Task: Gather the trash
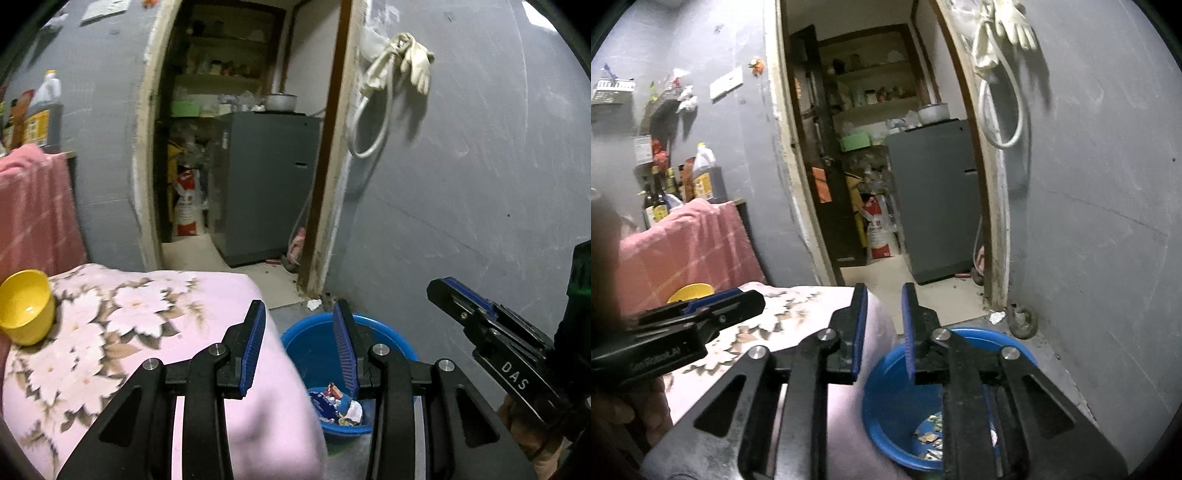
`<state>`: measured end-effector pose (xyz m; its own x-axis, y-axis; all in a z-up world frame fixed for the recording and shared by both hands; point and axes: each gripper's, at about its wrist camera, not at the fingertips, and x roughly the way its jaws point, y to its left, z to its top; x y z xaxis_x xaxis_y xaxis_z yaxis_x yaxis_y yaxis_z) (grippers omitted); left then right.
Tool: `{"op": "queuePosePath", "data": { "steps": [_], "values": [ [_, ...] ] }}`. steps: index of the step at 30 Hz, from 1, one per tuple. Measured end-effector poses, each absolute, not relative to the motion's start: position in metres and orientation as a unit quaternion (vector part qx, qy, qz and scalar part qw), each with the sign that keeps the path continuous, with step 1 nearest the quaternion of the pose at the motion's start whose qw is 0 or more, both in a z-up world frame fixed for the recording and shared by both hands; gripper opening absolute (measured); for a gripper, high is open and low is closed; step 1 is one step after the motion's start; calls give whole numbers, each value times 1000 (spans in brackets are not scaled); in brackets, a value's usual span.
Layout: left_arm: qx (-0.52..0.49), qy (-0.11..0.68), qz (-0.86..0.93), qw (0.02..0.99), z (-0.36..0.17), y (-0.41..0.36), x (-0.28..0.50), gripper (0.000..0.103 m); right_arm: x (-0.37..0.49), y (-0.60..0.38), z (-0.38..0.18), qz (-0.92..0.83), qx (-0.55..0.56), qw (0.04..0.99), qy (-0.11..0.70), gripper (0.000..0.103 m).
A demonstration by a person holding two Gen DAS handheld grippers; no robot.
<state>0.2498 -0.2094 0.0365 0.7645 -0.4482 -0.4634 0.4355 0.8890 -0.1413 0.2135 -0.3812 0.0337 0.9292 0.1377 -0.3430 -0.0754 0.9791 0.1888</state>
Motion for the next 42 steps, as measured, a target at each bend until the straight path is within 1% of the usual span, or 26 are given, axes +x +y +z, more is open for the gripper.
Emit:
{"op": "queuePosePath", "data": {
  "steps": [8, 11, 12, 14, 16, 20, 21, 22, 24, 26, 27, 32, 34, 42],
  "values": [
    [-28, 233, -198, 952, 49, -172, 210, 37, 184, -349, 48, 82, 78, 979, 169, 36],
    [-34, 228, -182, 956, 52, -156, 193, 40, 174, -337, 51, 92, 77, 978, 169, 42],
    [-36, 225, -177, 957, 53, -149, 187, 41, 172, -333, 52, 94, 76, 978, 169, 45],
    [-41, 220, -166, 960, 53, -139, 175, 48, 164, -324, 54, 100, 75, 978, 167, 50],
    [-45, 218, -157, 962, 53, -129, 168, 51, 157, -316, 54, 106, 73, 978, 166, 58],
    [-53, 215, -138, 965, 54, -109, 152, 58, 147, -302, 54, 112, 70, 977, 167, 69],
    [-56, 214, -134, 966, 53, -104, 148, 59, 144, -299, 55, 113, 67, 977, 166, 74],
    [-58, 213, -129, 967, 53, -99, 144, 62, 140, -295, 55, 113, 65, 978, 164, 78],
    [-62, 211, -120, 968, 52, -92, 136, 67, 132, -289, 57, 114, 63, 979, 158, 83],
    [-68, 206, -112, 970, 51, -82, 127, 76, 126, -284, 58, 113, 62, 980, 153, 88],
    [-71, 203, -108, 971, 51, -77, 123, 78, 124, -282, 59, 112, 63, 980, 151, 90],
    [-85, 189, -86, 975, 50, -57, 101, 89, 110, -271, 60, 112, 63, 981, 146, 96],
    [-87, 183, -77, 976, 49, -49, 91, 92, 104, -268, 59, 113, 62, 981, 144, 102],
    [-81, 174, -49, 980, 40, -30, 58, 94, 75, -255, 51, 121, 63, 981, 135, 103]
  ]
}}
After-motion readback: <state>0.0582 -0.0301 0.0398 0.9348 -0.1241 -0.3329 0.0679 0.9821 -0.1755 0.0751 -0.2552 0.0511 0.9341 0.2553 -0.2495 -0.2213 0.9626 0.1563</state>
